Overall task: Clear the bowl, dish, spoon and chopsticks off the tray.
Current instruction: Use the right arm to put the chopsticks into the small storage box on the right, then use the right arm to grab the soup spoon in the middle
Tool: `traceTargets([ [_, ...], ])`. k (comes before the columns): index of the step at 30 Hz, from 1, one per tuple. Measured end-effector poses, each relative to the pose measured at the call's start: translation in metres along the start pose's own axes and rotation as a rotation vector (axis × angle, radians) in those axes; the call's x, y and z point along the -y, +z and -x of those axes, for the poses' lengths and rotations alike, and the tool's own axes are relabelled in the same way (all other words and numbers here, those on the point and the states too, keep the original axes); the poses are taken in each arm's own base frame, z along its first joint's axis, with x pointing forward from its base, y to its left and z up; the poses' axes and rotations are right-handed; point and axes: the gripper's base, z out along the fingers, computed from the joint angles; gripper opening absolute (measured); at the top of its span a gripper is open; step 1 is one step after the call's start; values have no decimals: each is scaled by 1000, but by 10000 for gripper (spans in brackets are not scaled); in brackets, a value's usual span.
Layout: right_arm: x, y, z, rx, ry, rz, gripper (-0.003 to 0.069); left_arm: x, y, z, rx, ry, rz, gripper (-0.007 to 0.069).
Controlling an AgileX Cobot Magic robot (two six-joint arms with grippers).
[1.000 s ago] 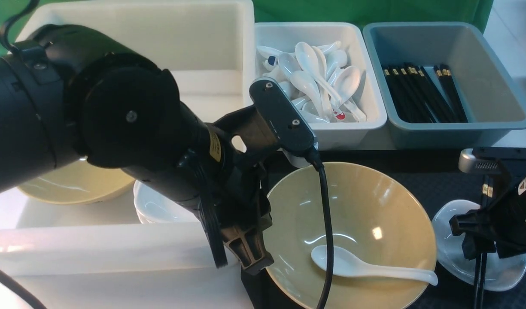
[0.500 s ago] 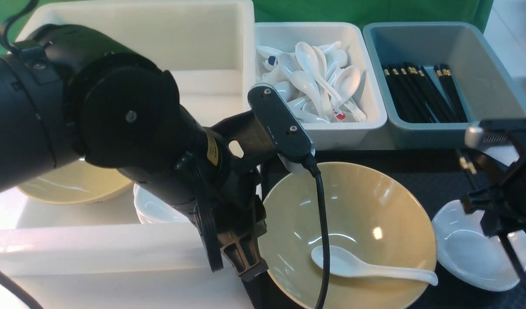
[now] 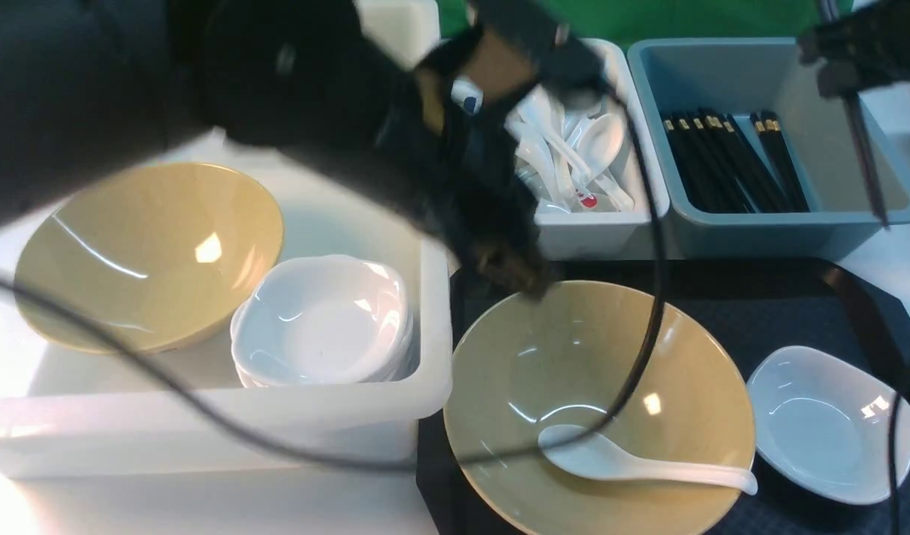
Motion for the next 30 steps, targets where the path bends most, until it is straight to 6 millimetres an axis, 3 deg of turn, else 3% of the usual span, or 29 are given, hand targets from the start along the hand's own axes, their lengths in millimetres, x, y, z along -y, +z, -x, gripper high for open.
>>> traceTargets([
  [1, 0, 15, 17, 45, 16, 1, 146, -10, 1, 9, 6, -23, 10, -11],
  [3, -1, 39, 30, 76, 26, 3, 146, -18, 0, 15, 12, -50, 20, -11],
  [5, -1, 52, 41, 113, 41, 6, 146, -24, -1, 17, 14, -71, 28, -11],
  [6, -2, 76, 48, 126, 52, 7, 146, -28, -3, 15, 3, -92, 23, -11],
  [7, -2, 84, 54, 143, 62, 9, 146, -30, -4, 13, -12, -104, 18, -11],
  [8, -2, 88, 52, 134, 62, 8, 146, -30, -4, 13, -12, -106, 17, -11],
  [11, -2, 128, 54, 106, 76, 8, 169, -30, -9, 6, -79, -121, -9, -11],
  [13, -2, 148, 47, 40, 84, 2, 227, -28, -12, 3, -115, -123, -26, -11],
  [15, -2, 154, 42, -11, 88, -2, 284, -27, -16, 2, -122, -124, -30, -11],
  [16, -1, 157, 37, -73, 85, -8, 353, -26, -21, 1, -118, -123, -30, -11],
  [20, -1, 135, 35, -168, -14, -8, 483, -22, -34, -8, -96, -123, -23, -11],
  [25, -5, 74, 46, -178, -132, 26, 517, -12, -47, -34, -87, -127, -17, -11],
  [29, -26, 7, 44, -118, -247, 95, 521, 0, -55, -65, -79, -156, -32, -11],
  [30, -39, -7, 34, -128, -297, 127, 521, 5, -58, -76, -84, -164, -39, -11],
])
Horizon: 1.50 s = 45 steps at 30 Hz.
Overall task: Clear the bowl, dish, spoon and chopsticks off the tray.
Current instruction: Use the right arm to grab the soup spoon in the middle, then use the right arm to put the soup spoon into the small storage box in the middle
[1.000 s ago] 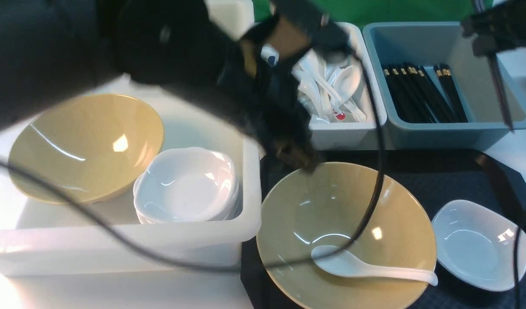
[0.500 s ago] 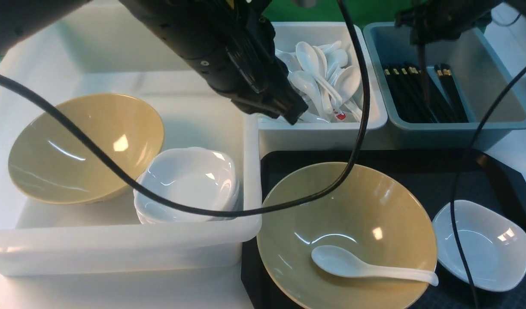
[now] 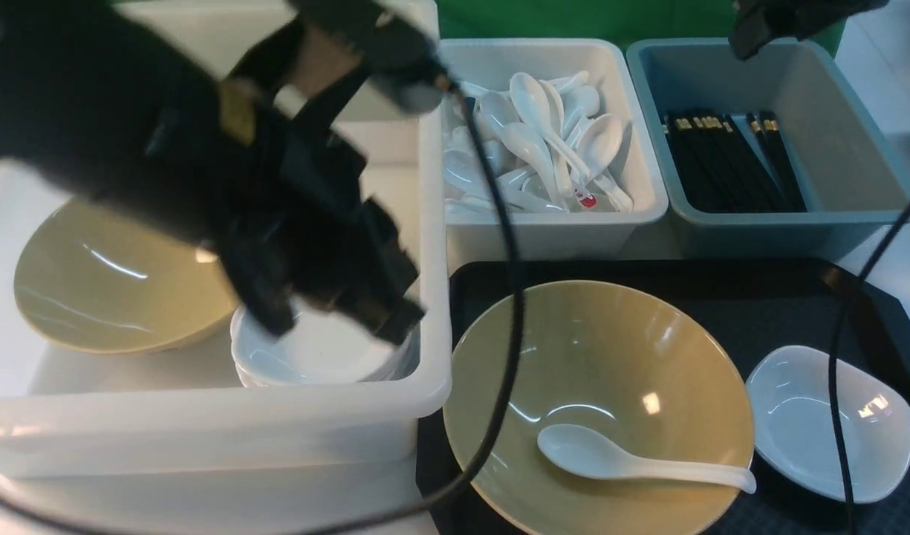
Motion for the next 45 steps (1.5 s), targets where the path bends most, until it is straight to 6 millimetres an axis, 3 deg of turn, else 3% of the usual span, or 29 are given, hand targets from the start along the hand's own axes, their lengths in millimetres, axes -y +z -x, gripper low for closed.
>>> traceTargets([
  [4, -50, -27, -30, -47, -159, 86, 521, 5, -3, -22, -16, -14, -18, -11],
  [8, -94, -25, -81, -175, -295, 173, 522, 8, -11, -33, -22, -12, -21, -11],
  [9, -94, -24, -84, -184, -296, 175, 522, 8, -12, -33, -22, -11, -21, -11],
  [11, -117, -5, -117, -288, -365, 220, 522, 9, -15, -34, -12, 4, -22, -11],
  [14, -138, 18, -149, -407, -443, 263, 523, 9, -15, -35, -11, 26, -22, -11],
  [19, -161, 47, -176, -475, -571, 293, 523, 9, -15, -34, 1, 37, -21, -11],
  [24, -173, 65, -179, -470, -631, 291, 519, 9, -14, -34, 4, 43, -20, -11],
  [27, -174, 75, -181, -494, -637, 290, 480, 9, -14, -34, 4, 44, -20, -11],
  [29, -175, 80, -183, -513, -637, 292, 419, 9, -14, -34, 4, 43, -21, -11],
  [34, -176, 88, -186, -542, -633, 291, 178, 9, -14, -34, 1, 44, -23, -11],
  [37, -174, 87, -182, -547, -624, 270, 175, 10, -14, -35, -7, 44, -26, -11],
  [42, -158, 59, -141, -437, -612, 59, 177, 8, -18, -38, -23, -14, -4, -11],
  [45, -140, 38, -100, -263, -528, -41, 177, 6, -24, -40, -10, -54, 38, -11],
])
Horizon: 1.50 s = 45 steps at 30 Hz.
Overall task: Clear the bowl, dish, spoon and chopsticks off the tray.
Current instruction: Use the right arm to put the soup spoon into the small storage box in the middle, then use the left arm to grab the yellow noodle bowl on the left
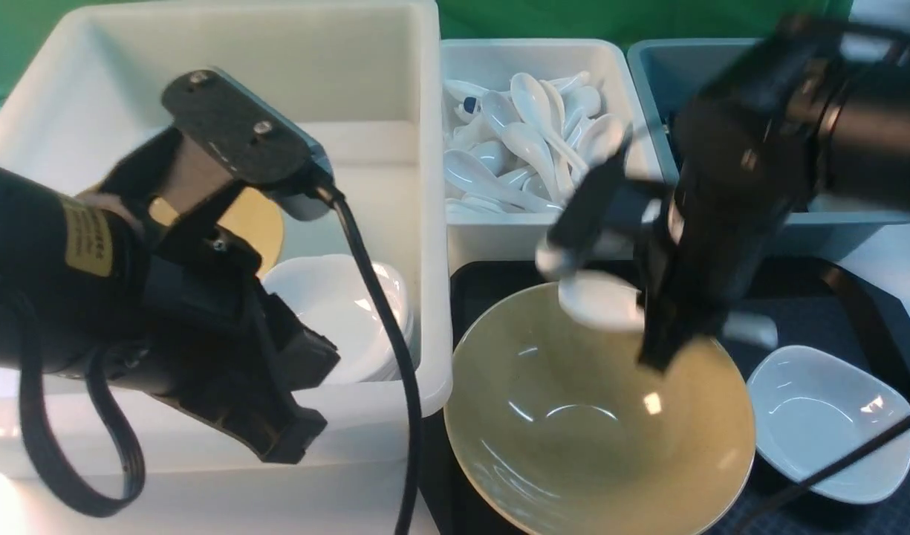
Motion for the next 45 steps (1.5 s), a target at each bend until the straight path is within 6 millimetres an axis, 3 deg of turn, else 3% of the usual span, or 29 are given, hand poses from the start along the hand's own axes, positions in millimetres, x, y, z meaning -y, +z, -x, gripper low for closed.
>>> traceTargets([
  [3, 35, -19, 24, 193, 182, -77, 177, -3, -5, -2, 10, -20, 38, -11],
  [7, 79, -22, 56, 427, 425, -133, 177, -3, -5, -2, 9, -31, 47, -11],
  [10, 96, -2, 83, 538, 504, -134, 177, -2, -5, -2, 10, -44, 34, -11],
  [14, 101, 30, 110, 594, 557, -112, 186, -1, -5, -2, 12, -73, 23, -11],
  [18, 102, 56, 122, 566, 591, -97, 290, -1, -5, -3, 6, -86, 20, -11],
  [19, 102, 60, 122, 530, 615, -89, 369, -1, -5, -3, -1, -92, 17, -11],
  [21, 103, 57, 120, 479, 625, -90, 462, -1, -5, -4, -6, -97, 15, -11],
  [24, 106, 32, 113, 417, 597, -96, 545, 0, -5, -3, -4, -99, 13, -11],
  [25, 107, 12, 107, 383, 557, -95, 568, -1, -5, -2, 4, -99, 14, -11],
  [26, 106, 9, 105, 368, 542, -92, 569, -1, -5, -2, 4, -99, 14, -11],
  [30, 103, -63, 75, 349, 444, -101, 576, -3, -5, 19, 0, -76, 14, -11],
  [35, 79, -142, 26, 473, 414, -108, 561, -8, 19, 68, -60, 35, -14, -11],
  [37, 71, -152, 12, 499, 414, -103, 555, -9, 28, 79, -76, 60, -25, -11],
  [38, 59, -161, -5, 527, 406, -95, 547, -10, 40, 89, -94, 87, -42, -6],
  [40, 42, -166, -34, 546, 409, -76, 538, -10, 56, 103, -113, 118, -70, 7],
  [41, 39, -161, -37, 533, 409, -69, 538, -10, 61, 105, -121, 127, -75, 12],
  [45, 7, -156, -109, 545, 457, -48, 523, 1, 103, 130, -154, 211, -120, 102],
])
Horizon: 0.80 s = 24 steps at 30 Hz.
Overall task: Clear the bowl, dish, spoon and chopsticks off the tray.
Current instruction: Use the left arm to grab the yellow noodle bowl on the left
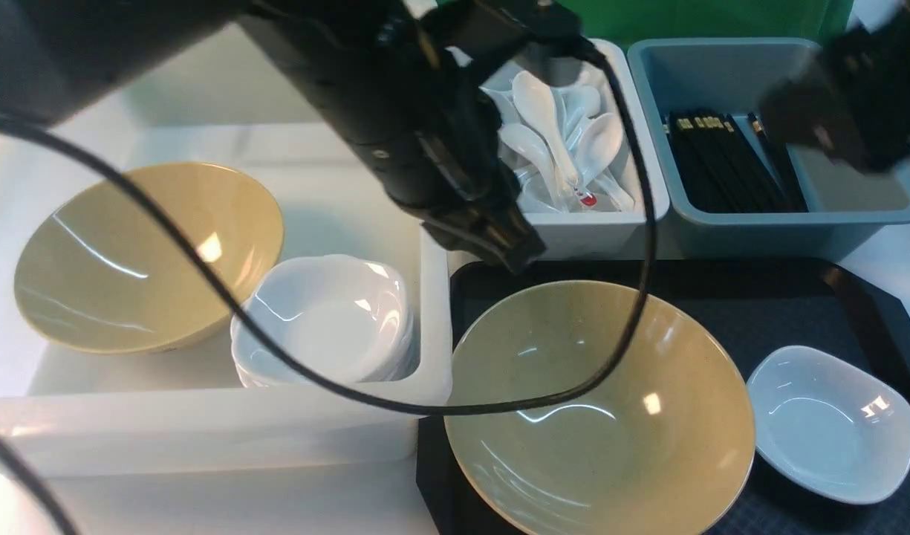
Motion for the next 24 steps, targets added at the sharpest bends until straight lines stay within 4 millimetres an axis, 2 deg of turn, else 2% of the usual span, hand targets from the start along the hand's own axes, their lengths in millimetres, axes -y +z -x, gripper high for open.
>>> traceTargets([
  [1, 2, -13, -19, 23, 21, 2, 521, 2, 12, 9, -10, 21, -4, 141],
  [2, 1, -11, -24, 13, 24, 1, 521, 3, 17, 11, -20, 25, -8, 156],
  [3, 2, -19, -33, 36, 37, 3, 520, 3, 23, 16, -24, 36, -3, 179],
  [4, 3, -28, -57, 58, 53, 6, 520, 3, 47, 26, -63, 52, 7, 259],
  [5, 4, -33, -68, 77, 65, 7, 520, 0, 56, 29, -77, 51, 22, 290],
  [6, 4, -36, -68, 88, 66, 8, 520, 0, 57, 31, -76, 51, 25, 297],
  [7, 5, -44, -83, 120, 81, 10, 520, -7, 77, 36, -108, 43, 58, 360],
  [8, 6, -45, -86, 125, 82, 10, 519, -8, 78, 38, -107, 42, 62, 366],
  [11, 7, -56, -100, 158, 101, 11, 519, -20, 111, 41, -164, 30, 116, 439],
  [13, 8, -59, -103, 167, 102, 10, 519, -25, 128, 40, -196, 24, 135, 454],
  [17, 8, -58, -105, 144, 102, 7, 519, -26, 154, 34, -248, 15, 113, 448],
  [19, 8, -55, -105, 126, 100, 6, 519, -25, 165, 31, -267, 2, 88, 414],
  [21, 7, -53, -104, 116, 97, 5, 519, -23, 172, 29, -280, -20, 59, 312],
  [23, 7, -50, -103, 106, 89, 4, 519, -22, 169, 28, -293, -24, 46, 204],
  [24, 7, -50, -103, 104, 87, 4, 519, -21, 168, 28, -294, -28, 41, 192],
])
